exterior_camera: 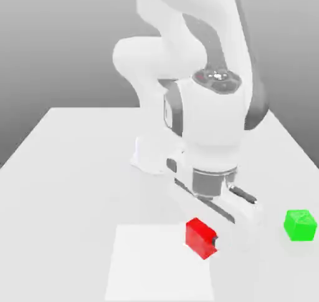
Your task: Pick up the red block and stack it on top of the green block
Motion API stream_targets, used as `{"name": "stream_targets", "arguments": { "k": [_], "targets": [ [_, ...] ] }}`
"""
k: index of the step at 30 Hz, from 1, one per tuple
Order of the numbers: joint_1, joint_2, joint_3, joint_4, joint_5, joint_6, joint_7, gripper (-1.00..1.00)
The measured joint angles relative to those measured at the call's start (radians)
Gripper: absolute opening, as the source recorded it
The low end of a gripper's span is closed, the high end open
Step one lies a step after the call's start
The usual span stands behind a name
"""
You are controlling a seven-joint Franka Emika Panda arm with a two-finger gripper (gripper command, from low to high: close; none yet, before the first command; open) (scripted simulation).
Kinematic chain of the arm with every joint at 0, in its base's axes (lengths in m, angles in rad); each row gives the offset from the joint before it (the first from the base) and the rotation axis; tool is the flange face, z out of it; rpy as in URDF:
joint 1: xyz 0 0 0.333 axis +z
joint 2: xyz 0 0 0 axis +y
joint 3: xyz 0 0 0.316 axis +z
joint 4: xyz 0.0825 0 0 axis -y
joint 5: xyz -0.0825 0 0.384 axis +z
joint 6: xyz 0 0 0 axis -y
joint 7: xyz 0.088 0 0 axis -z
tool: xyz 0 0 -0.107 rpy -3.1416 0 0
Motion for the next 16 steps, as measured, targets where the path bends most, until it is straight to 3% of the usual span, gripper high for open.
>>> {"name": "stream_targets", "arguments": {
  "k": [6,13,14,16],
  "targets": [
    [0.274,-0.029,0.146,0.001,-0.011,-0.035,0.268,-1.0],
    [0.353,0.137,0.049,0.015,-0.198,0.097,0.433,-1.0],
    [0.364,0.155,0.035,0.016,-0.217,0.111,0.447,1.0],
    [0.364,0.155,0.035,0.016,-0.217,0.111,0.447,1.0]
  ]
}}
